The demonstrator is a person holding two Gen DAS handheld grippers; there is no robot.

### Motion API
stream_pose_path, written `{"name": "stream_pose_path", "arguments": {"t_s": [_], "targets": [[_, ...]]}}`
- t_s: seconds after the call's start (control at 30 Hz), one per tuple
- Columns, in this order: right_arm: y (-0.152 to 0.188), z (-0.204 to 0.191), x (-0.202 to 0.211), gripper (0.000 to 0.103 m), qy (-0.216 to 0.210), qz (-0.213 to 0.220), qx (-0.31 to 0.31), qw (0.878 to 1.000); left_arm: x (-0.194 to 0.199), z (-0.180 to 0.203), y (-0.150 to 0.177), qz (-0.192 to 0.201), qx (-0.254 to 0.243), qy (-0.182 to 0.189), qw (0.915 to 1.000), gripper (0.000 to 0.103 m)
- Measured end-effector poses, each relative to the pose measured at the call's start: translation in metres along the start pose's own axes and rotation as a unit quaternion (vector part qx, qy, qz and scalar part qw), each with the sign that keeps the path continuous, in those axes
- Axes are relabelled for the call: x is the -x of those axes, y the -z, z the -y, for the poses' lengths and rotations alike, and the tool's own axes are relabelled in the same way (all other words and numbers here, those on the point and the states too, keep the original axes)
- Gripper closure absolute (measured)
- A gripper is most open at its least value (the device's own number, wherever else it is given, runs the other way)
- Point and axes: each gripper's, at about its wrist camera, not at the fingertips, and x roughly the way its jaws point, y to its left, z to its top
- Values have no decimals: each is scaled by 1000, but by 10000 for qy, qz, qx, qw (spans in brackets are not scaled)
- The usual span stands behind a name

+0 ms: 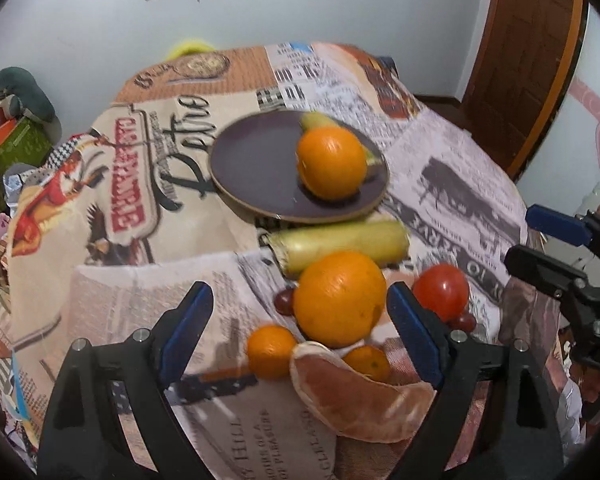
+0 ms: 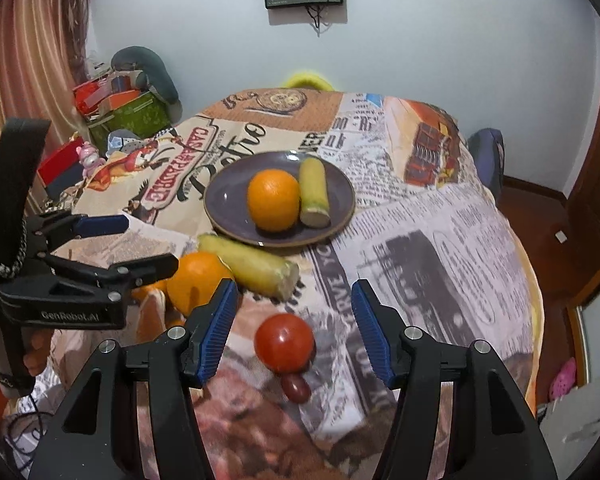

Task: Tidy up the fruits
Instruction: 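Lower the large orange onto the grey plate and open the left tool, then grasp another orange with the left tool while the right tool grasps the long sugarcane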

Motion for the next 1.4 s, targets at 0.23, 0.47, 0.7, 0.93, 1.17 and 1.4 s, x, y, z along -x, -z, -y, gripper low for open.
{"name": "stream_pose_path", "arguments": {"t_s": [0.23, 0.47, 0.7, 0.93, 1.17, 1.4], "targets": [[11, 10, -6, 47, -29, -139, -112, 9998, -26, 17, 2, -292, -40, 60, 9995, 14], [14, 13, -14, 47, -70, -209, -138, 9997, -46, 21, 4, -410, 25, 12, 9992, 15], [14, 13, -25, 47, -94, -320, -145, 9993, -41, 16, 3, -324, 117, 230, 9991, 39], [10, 7, -38, 47, -154, -402, -34, 9991, -25, 6, 0, -112, 211, 318, 9992, 40], [3, 0, -57, 47, -206, -494, 61, 9985, -5, -29, -13, 278, 470, 140, 9984, 40], [-5, -7, -80, 47, -326, -646, 193, 9972, -17, -70, -15, 226, 727, -213, 9969, 40]]}}
